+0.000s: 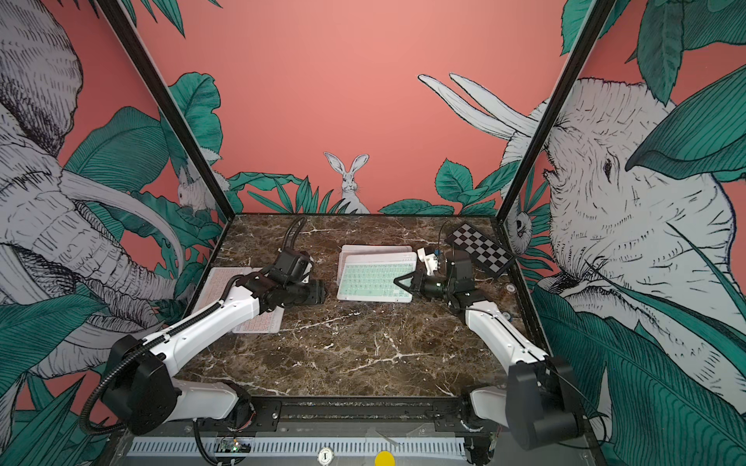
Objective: Stack the numeric keypads
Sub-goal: Place the numeric keypad at the numeric keypad.
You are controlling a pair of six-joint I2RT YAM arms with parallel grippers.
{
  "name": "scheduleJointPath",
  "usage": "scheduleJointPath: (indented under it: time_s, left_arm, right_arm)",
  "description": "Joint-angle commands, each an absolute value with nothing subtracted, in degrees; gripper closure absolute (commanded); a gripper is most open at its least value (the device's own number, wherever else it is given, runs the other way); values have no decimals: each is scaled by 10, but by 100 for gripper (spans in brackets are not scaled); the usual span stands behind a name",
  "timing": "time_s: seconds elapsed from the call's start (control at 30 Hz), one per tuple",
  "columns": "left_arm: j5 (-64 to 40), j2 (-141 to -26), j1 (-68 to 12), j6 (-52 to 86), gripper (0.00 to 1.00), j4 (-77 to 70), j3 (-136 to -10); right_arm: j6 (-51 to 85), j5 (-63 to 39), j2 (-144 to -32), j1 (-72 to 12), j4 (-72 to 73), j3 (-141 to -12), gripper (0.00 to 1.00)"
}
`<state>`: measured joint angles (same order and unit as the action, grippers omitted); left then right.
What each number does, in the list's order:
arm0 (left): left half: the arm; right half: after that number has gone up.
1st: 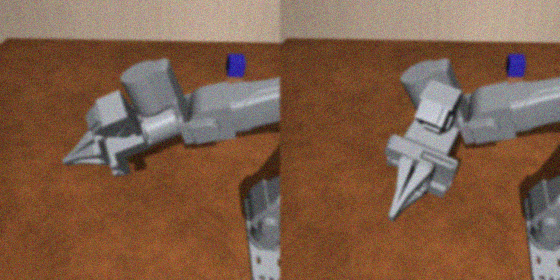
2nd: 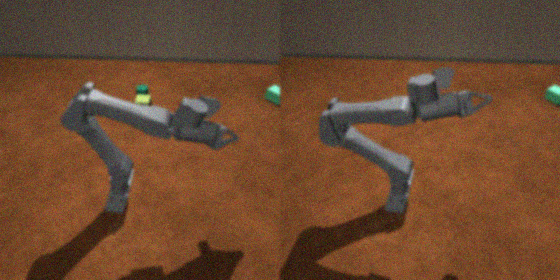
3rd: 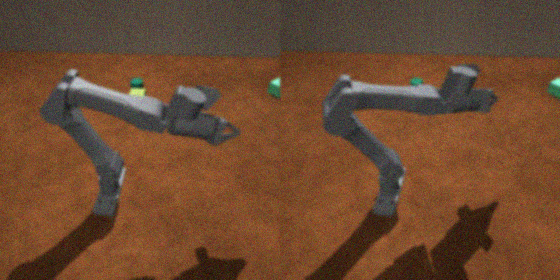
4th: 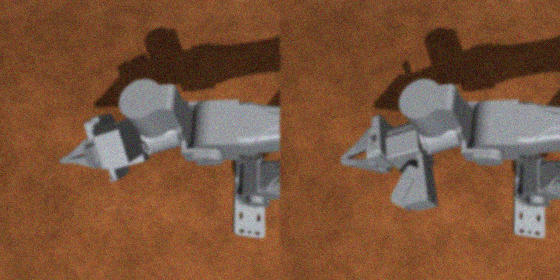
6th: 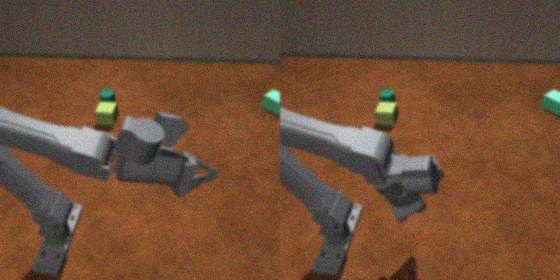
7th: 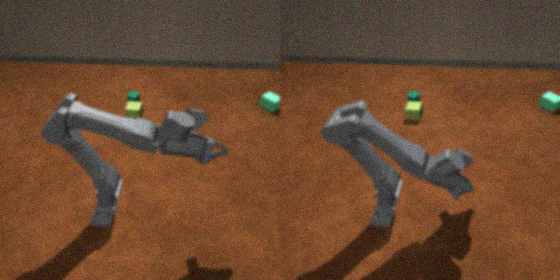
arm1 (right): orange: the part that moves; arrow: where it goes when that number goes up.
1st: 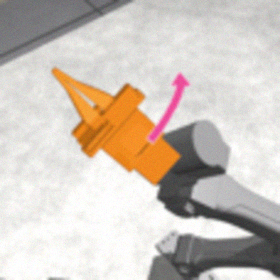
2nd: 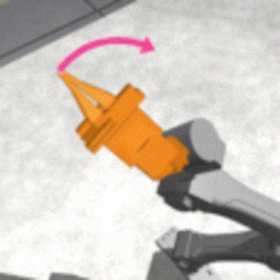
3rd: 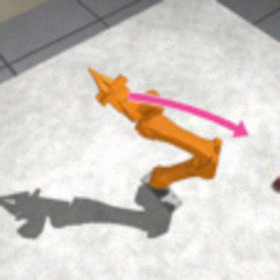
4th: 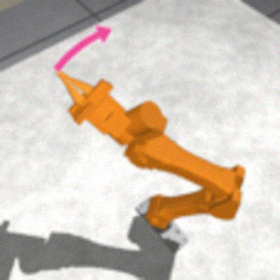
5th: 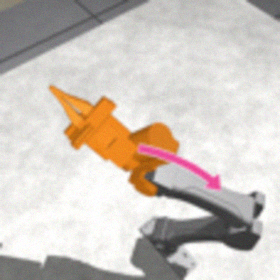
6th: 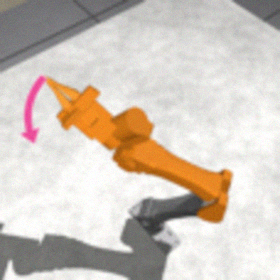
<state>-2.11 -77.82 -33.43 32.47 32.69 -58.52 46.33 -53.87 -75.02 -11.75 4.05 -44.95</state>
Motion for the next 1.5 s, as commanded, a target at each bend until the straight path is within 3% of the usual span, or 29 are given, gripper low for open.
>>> scheduleJointPath:
  time_s: [0.0, 0.23, 0.53, 1.47]
  left_arm:
    - [-33, -788, -333, 314, 32, 339, -611]
    - [-46, -804, -333, 324, 32, 311, -613]
    - [-40, -803, -333, 322, 32, 312, -603]
    - [-70, -808, -334, 345, 33, 280, -573]
  right_arm:
    - [440, -583, -810, -111, 137, -508, 100]
    - [414, -644, -966, -107, 154, -616, 100]
    - [408, -696, -1069, -85, 162, -672, 100]
    - [410, -737, -1211, -56, 120, -782, 100]
